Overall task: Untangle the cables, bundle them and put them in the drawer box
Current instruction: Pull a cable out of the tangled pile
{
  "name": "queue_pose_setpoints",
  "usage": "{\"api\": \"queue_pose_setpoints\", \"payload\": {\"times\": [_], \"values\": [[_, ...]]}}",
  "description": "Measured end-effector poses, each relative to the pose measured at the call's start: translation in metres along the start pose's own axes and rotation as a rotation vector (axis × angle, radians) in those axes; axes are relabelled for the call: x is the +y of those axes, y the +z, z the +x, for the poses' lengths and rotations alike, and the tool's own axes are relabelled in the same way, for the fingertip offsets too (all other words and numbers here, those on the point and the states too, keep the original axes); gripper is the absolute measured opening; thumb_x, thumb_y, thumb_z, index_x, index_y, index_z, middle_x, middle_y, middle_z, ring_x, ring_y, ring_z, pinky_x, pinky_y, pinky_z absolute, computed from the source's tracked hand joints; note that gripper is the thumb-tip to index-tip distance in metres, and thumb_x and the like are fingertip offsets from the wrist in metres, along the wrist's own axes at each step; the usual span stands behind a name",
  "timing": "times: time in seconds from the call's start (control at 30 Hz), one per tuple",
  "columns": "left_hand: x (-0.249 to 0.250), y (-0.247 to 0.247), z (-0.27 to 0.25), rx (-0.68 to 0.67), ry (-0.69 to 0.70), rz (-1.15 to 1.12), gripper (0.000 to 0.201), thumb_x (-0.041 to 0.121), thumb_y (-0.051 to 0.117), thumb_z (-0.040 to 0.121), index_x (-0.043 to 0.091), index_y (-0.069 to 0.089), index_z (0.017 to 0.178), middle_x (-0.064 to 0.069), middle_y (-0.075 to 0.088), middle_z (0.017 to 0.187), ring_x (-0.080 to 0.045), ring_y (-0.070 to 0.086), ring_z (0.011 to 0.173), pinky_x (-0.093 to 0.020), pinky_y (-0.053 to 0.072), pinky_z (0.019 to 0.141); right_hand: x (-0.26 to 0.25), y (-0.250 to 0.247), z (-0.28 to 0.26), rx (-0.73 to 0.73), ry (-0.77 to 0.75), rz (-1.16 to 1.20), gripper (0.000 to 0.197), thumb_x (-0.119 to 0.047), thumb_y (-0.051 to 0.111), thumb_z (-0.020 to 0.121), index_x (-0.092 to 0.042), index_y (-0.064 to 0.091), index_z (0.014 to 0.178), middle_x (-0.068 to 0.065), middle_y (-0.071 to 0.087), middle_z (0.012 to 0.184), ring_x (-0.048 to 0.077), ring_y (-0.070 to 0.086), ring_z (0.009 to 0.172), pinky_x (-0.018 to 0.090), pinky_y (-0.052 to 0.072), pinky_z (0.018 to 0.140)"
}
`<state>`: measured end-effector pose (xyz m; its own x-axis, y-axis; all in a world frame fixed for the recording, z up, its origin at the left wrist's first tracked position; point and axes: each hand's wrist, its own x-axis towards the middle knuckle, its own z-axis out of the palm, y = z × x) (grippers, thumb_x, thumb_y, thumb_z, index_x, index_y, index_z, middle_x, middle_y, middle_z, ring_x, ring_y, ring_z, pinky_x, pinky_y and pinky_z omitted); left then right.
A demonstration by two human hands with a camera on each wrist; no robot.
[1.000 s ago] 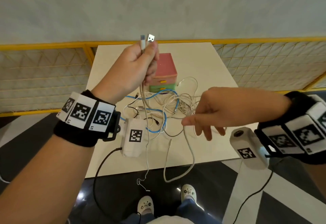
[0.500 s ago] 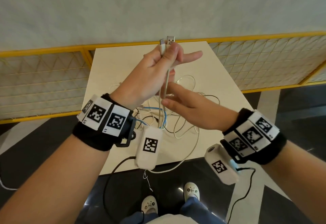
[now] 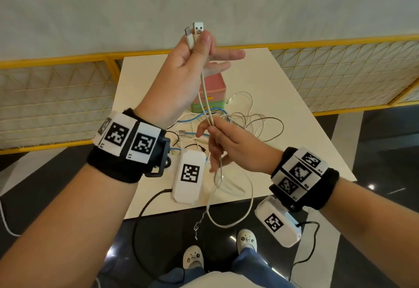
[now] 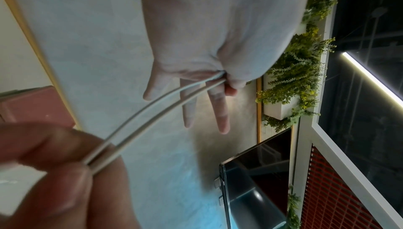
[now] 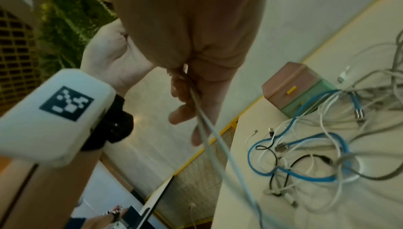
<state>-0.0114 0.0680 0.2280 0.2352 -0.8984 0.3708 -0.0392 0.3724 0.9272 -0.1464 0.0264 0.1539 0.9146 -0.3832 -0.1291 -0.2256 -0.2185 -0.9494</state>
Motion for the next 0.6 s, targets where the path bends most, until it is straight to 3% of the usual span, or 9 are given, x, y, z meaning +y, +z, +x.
{"api": "queue_pose_setpoints", "payload": {"times": [0.07, 0.13, 0.2, 0.27, 0.33, 0.43, 0.47, 0.53, 0.6], "values": [[0.000, -0.001, -0.002, 0.023, -0.023, 0.004, 0.030, 0.016, 0.021, 0.108, 0.012, 0.040, 0.086, 0.008, 0.072, 0.075, -0.025, 0.067, 0.109, -0.034, 0.053, 0.096, -0.003, 0.000, -0.001, -0.100, 0.034, 0.067, 0.030, -0.026, 0.022, 0.105, -0.014, 0.046, 0.117, 0.011, 0.034, 0.066, 0.025, 0.057, 0.053, 0.054, 0.057, 0.061], [-0.001, -0.002, -0.005, 0.042, -0.089, 0.011, 0.031, 0.019, 0.022, 0.108, 0.015, 0.039, 0.083, -0.003, 0.074, 0.092, -0.019, 0.070, 0.102, -0.018, 0.053, 0.082, -0.004, 0.000, -0.003, -0.188, 0.073, 0.119, 0.031, -0.028, 0.023, 0.104, -0.017, 0.046, 0.121, 0.009, 0.036, 0.066, 0.023, 0.054, 0.049, 0.050, 0.058, 0.056], [-0.007, -0.004, -0.009, 0.061, -0.158, 0.029, 0.030, 0.022, 0.023, 0.108, 0.014, 0.040, 0.084, -0.005, 0.074, 0.096, -0.017, 0.071, 0.098, -0.013, 0.052, 0.075, -0.003, 0.001, -0.004, -0.248, 0.117, 0.114, 0.029, -0.029, 0.025, 0.104, -0.021, 0.045, 0.124, 0.012, 0.042, 0.070, 0.025, 0.059, 0.052, 0.046, 0.058, 0.055], [-0.016, -0.007, -0.012, 0.058, -0.187, 0.018, 0.029, 0.022, 0.024, 0.108, 0.010, 0.041, 0.087, -0.007, 0.074, 0.094, -0.021, 0.071, 0.100, -0.022, 0.055, 0.084, 0.002, 0.001, -0.003, -0.225, 0.142, 0.051, 0.029, -0.027, 0.031, 0.103, -0.021, 0.042, 0.129, 0.015, 0.052, 0.080, 0.030, 0.066, 0.069, 0.043, 0.059, 0.065], [-0.027, -0.008, -0.016, 0.016, -0.203, 0.064, 0.031, 0.022, 0.025, 0.108, 0.011, 0.044, 0.086, -0.014, 0.074, 0.102, -0.024, 0.068, 0.109, -0.035, 0.049, 0.102, 0.007, -0.001, -0.002, -0.112, 0.077, -0.049, 0.032, -0.023, 0.039, 0.101, -0.016, 0.042, 0.132, 0.016, 0.064, 0.099, 0.024, 0.067, 0.095, 0.036, 0.055, 0.085], [-0.040, -0.004, -0.027, -0.062, -0.274, 0.204, 0.032, 0.030, 0.026, 0.107, 0.014, 0.045, 0.086, -0.006, 0.073, 0.112, -0.017, 0.061, 0.119, -0.034, 0.040, 0.109, 0.007, -0.006, 0.001, 0.008, -0.034, 0.009, 0.034, -0.017, 0.041, 0.100, -0.005, 0.043, 0.131, 0.016, 0.063, 0.115, 0.024, 0.062, 0.110, 0.043, 0.047, 0.101], [-0.043, -0.002, -0.031, -0.079, -0.309, 0.225, 0.033, 0.031, 0.027, 0.107, 0.015, 0.045, 0.085, -0.003, 0.072, 0.115, -0.015, 0.061, 0.118, -0.032, 0.045, 0.104, 0.005, -0.007, 0.002, 0.024, -0.057, 0.064, 0.032, -0.013, 0.038, 0.101, 0.000, 0.043, 0.129, 0.014, 0.062, 0.114, 0.024, 0.062, 0.108, 0.043, 0.047, 0.101], [-0.045, 0.002, -0.036, -0.111, -0.357, 0.239, 0.033, 0.031, 0.029, 0.106, 0.017, 0.047, 0.082, -0.001, 0.070, 0.120, -0.013, 0.064, 0.113, -0.031, 0.053, 0.091, 0.001, -0.006, 0.005, 0.045, -0.073, 0.179, 0.030, -0.007, 0.031, 0.102, 0.007, 0.042, 0.126, 0.011, 0.059, 0.106, 0.017, 0.063, 0.099, 0.033, 0.051, 0.097], [-0.042, 0.005, -0.037, -0.136, -0.372, 0.255, 0.034, 0.033, 0.031, 0.106, 0.015, 0.049, 0.084, 0.002, 0.069, 0.120, -0.023, 0.070, 0.087, -0.036, 0.057, 0.066, -0.001, -0.005, 0.007, 0.060, -0.080, 0.249, 0.029, -0.007, 0.027, 0.102, 0.006, 0.040, 0.125, 0.010, 0.057, 0.093, 0.014, 0.065, 0.086, 0.031, 0.055, 0.088]]}}
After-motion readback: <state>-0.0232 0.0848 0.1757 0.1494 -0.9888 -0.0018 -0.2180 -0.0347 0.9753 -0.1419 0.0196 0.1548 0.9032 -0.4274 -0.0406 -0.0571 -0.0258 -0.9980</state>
